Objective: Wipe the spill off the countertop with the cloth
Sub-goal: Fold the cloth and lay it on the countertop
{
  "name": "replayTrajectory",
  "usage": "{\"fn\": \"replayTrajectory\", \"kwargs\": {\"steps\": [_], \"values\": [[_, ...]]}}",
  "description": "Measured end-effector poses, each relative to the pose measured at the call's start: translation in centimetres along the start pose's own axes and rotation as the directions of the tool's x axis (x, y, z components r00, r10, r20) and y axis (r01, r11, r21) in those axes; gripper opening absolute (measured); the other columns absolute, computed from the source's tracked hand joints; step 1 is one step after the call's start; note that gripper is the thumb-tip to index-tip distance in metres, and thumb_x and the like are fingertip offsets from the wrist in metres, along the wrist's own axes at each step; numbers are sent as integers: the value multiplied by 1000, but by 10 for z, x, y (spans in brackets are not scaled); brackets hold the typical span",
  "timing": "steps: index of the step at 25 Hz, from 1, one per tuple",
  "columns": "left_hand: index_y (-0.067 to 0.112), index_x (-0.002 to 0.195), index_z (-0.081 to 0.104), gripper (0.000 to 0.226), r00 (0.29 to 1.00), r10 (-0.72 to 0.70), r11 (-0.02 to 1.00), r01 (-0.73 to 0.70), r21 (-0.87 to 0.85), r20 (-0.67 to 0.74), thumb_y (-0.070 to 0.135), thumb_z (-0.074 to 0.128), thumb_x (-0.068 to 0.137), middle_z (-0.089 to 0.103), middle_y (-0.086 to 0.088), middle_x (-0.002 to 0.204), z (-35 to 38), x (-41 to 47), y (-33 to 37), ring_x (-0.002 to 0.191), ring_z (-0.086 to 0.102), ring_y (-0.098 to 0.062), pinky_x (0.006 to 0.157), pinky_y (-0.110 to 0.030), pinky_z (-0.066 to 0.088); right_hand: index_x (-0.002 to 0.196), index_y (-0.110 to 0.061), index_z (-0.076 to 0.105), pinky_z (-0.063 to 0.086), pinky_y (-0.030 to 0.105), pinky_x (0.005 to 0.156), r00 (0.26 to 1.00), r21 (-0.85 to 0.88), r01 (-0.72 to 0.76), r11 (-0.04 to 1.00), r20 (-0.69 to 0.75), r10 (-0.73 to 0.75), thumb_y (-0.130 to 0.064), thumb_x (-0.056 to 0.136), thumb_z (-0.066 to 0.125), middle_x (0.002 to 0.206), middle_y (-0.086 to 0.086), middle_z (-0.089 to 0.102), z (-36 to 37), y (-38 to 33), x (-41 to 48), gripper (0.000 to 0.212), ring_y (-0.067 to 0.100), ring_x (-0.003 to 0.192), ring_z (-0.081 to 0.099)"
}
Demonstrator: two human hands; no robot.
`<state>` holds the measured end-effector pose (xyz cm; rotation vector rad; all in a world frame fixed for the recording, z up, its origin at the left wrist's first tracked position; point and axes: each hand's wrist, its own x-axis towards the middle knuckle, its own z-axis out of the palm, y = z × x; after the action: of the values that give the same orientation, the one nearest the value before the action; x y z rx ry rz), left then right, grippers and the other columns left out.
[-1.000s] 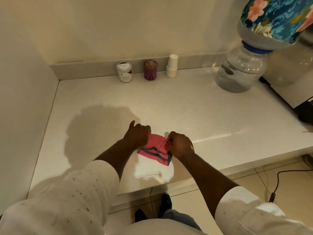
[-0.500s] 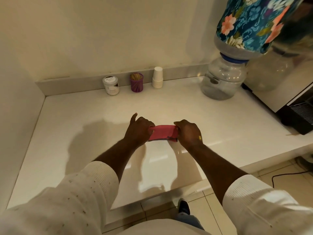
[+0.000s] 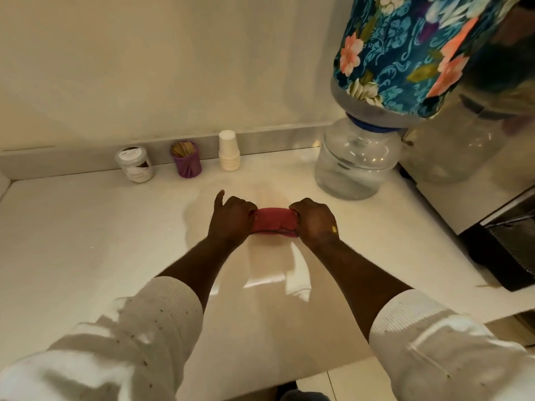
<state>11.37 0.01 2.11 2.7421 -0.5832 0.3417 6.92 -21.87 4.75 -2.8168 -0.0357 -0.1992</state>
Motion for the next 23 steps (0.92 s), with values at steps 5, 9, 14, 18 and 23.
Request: {"fn": "replayTrajectory", "kwargs": {"steps": [5,9,14,18,23], "values": [[16,101,75,18,998,-63,998,62,-26,-18,14,65,86,75,-5,103,31,34,23,112,65,-26,119,-49,18,91,-13,76,52,36,73,988,-34,144,989,-55,-146,6,63,75,84,8,73,18,53,43,34,33,68,67],[11,104,74,22,994,2,1000,0,-21,105,10,71,82,71,-13,123,60,7,31,126,61,-31,117,-51,29,89,-16,76,54,38,79,975,-77,214,974,75,-208,-3,64,74,87,4,74,48,76,7,28,29,71,69],[4,113,69,30,975,49,998,-36,-60,217,8,66,83,66,-17,131,74,-28,37,129,59,-30,117,-43,32,90,-21,75,48,39,84,974,-72,210,975,100,-202,-19,75,61,94,-2,71,66,79,-19,21,23,83,67],[-1,112,65,36,978,74,994,-58,-89,193,11,65,78,64,-23,131,79,-31,34,129,58,-36,112,-49,42,123,-7,67,43,52,109,958,-28,286,958,39,-285,-29,88,47,134,15,64,71,70,-14,46,34,126,60],[9,157,24,75,921,89,994,-59,-88,379,48,36,94,21,-15,165,86,-40,31,154,16,-28,126,-45,17,163,-14,4,-1,53,125,918,-51,238,970,338,-207,-60,100,12,171,8,-1,97,71,-22,78,26,158,-4]]}}
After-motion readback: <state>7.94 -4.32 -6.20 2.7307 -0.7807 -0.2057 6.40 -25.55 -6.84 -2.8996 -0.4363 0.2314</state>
